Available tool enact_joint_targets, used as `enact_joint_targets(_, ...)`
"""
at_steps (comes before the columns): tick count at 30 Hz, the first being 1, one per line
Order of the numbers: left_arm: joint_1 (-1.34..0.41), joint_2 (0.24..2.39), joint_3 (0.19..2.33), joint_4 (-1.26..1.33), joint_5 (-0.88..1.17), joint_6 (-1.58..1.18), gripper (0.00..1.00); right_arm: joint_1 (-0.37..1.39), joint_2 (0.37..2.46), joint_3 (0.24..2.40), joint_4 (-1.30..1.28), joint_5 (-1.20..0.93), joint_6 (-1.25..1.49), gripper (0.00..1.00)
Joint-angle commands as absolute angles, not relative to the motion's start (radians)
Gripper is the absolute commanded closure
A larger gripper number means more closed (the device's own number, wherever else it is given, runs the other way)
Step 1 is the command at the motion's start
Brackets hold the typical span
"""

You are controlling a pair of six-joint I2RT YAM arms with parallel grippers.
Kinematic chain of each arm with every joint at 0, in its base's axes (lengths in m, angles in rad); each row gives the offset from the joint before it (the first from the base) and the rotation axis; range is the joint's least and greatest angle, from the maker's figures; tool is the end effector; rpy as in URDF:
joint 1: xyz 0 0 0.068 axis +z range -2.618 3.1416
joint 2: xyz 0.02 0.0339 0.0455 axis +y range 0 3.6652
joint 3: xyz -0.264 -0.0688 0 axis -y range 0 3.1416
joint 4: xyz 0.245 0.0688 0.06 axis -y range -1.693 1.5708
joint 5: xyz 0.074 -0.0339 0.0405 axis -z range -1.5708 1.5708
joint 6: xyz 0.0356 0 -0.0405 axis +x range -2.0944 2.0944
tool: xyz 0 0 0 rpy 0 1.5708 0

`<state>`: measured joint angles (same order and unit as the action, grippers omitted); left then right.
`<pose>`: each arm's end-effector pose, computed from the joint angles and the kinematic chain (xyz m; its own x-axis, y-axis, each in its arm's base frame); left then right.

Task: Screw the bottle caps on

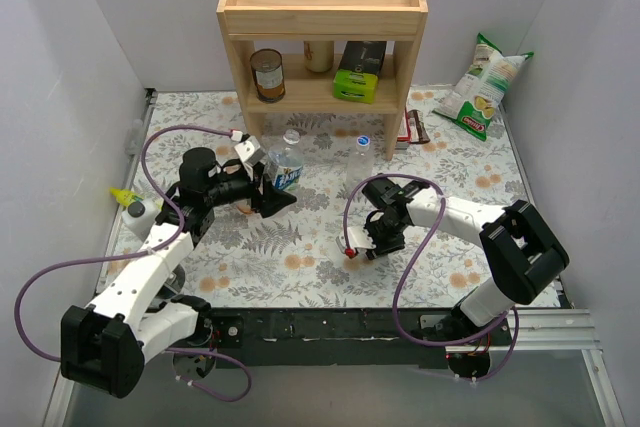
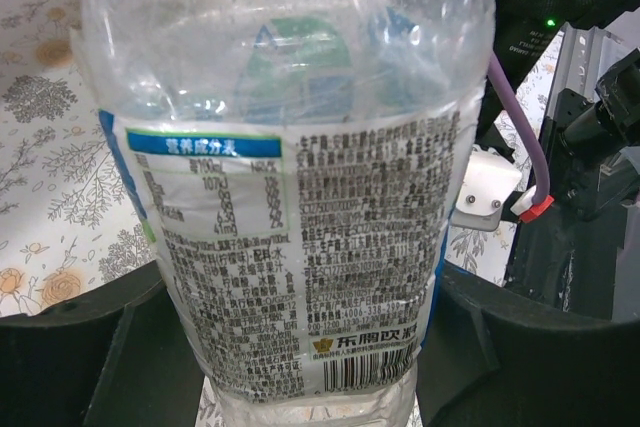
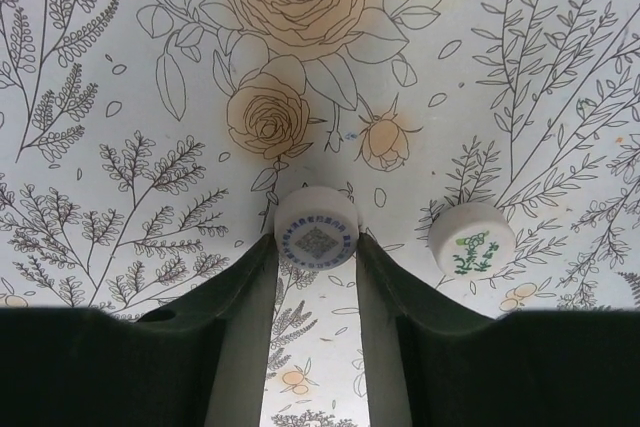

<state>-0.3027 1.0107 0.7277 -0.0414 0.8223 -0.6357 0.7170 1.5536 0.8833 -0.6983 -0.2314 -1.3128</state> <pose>0.2069 -0.0919 0.2951 -0.7589 -0.1863 -0.6240 0.5160 0.4125 -0.7507 0.1956 0.1813 0.1658 0.4636 -0.8444 -0.2685 -0.8860 -0.4430 -0.1369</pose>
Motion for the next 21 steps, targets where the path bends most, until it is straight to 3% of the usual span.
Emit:
enact_joint_targets(1, -0.296, 1.038, 0.749, -0.021, 0.850, -0.621, 0.96, 0.710, 1.560, 0.919, -0.722, -0.305, -1.315, 0.54)
enact_joint_targets(4, -0.296, 1.060, 0.756, -0.034, 0.856, -0.611, 0.96, 0.710, 1.566, 0.916, -0.753, -0.347, -1.328, 0.40)
enact_joint_targets(5, -0.296, 1.065, 0.761, -0.035, 0.856, -0.607, 0.96, 0.710, 1.566, 0.902, -0.752, -0.354, -1.330, 0.40)
enact_joint_targets(13, -0.296, 1.117, 0.784, -0.060, 0.844, -0.566, 0.96, 0.693, 1.588, 0.880, -0.695, -0.357, -1.331, 0.63)
enact_joint_targets(21, -0.359, 1.121, 0.784, -0.250, 0.926, -0.232, 1.00, 0.666, 1.485, 1.047, -0.883, -0.425, -1.250, 0.69)
